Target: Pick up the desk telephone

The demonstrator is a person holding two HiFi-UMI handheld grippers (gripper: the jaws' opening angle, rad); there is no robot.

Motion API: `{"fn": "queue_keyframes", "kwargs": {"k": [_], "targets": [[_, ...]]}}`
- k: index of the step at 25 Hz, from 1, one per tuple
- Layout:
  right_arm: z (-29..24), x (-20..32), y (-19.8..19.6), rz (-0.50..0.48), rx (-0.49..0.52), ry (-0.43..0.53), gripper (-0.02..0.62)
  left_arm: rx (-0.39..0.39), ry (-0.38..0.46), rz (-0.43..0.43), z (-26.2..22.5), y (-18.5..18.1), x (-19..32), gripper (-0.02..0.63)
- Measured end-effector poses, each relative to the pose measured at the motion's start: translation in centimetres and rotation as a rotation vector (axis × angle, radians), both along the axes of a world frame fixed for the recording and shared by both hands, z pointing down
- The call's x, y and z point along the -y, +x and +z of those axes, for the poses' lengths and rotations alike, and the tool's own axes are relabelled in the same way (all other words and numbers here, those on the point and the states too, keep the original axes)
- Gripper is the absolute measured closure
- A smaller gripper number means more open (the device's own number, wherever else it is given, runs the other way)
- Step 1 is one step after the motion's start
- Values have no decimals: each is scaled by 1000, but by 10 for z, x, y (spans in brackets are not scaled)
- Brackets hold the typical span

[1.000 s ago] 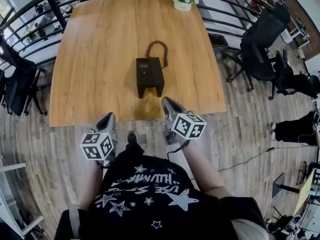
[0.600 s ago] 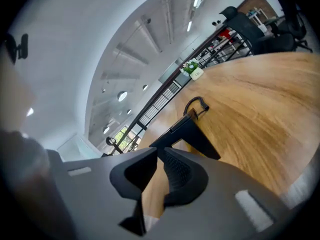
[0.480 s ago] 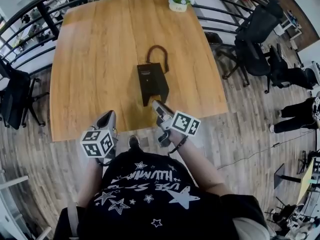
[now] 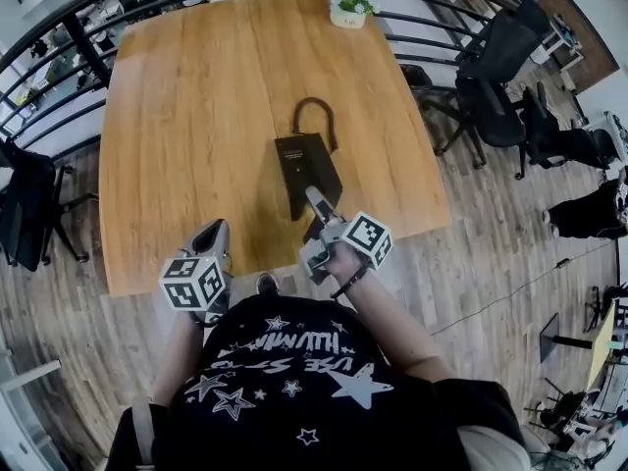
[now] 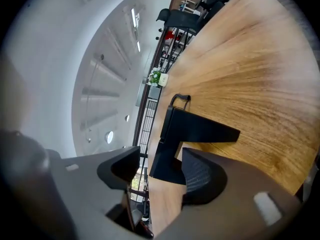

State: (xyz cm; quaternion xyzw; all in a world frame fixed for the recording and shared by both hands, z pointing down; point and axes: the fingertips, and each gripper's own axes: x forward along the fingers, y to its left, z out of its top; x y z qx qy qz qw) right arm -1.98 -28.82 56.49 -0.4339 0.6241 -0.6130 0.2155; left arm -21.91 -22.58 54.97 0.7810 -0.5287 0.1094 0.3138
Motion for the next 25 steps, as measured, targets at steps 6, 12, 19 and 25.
{"fn": "queue_keyframes", "kwargs": {"k": [6, 12, 19, 25], "targets": [[7, 17, 6, 106, 16, -46, 319, -8, 1, 17, 2, -6, 10, 604], [14, 25, 5, 151, 49, -87, 318, -15, -19, 25, 12, -11, 17, 604], [24, 26, 11, 174, 70, -130, 339, -19, -13, 27, 11, 0, 16, 604], [33, 26, 9, 170, 84, -181, 391, -12, -31, 2, 14, 3, 6, 604]]}}
